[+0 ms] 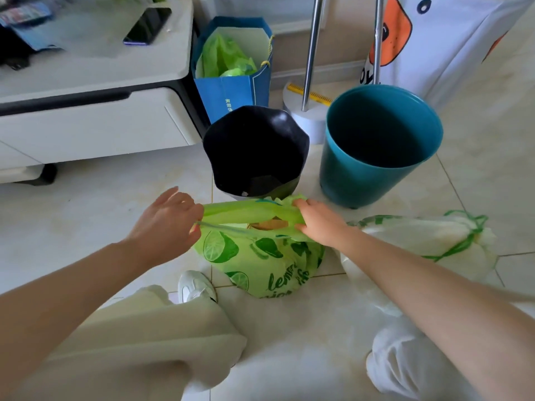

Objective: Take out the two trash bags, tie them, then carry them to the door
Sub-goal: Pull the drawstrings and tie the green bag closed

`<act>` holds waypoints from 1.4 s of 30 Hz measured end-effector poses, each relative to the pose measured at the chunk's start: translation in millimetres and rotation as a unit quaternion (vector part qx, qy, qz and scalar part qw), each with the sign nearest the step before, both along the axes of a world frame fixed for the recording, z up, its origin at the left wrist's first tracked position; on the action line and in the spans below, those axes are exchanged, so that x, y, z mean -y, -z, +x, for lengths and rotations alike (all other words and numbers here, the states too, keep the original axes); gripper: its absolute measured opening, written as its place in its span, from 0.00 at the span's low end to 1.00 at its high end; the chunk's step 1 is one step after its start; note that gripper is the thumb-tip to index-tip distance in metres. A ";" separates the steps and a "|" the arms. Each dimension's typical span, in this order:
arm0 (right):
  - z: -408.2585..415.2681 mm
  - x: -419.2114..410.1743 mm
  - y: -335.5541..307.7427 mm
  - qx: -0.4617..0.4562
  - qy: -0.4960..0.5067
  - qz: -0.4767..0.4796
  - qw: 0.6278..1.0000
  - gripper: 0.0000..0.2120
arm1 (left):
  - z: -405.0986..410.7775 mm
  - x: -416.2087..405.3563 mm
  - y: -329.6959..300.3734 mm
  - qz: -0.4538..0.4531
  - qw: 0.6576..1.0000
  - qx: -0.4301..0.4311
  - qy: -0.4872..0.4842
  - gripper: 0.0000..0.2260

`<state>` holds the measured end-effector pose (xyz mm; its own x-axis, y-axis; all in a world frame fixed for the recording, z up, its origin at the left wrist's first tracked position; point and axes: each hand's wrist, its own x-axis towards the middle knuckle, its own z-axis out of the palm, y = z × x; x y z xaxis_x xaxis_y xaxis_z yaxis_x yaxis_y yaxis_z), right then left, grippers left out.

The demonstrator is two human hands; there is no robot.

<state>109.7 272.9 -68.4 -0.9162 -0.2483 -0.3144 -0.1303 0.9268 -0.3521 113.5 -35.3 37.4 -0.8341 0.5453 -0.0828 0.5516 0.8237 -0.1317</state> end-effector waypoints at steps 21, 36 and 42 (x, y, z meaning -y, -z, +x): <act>-16.9 35.3 -24.6 -0.017 -0.004 -0.097 0.995 0.17 | 6.0 -99.5 71.9 -0.109 0.984 0.104 0.093 0.07; 14.2 14.3 -129.3 -0.043 -0.087 -0.079 0.992 0.05 | 21.0 -73.3 -26.0 0.163 0.943 0.281 -0.064 0.13; 42.3 5.5 -169.3 -0.094 -0.052 -0.048 0.993 0.04 | 45.9 -70.8 -57.1 0.224 0.934 0.270 -0.069 0.07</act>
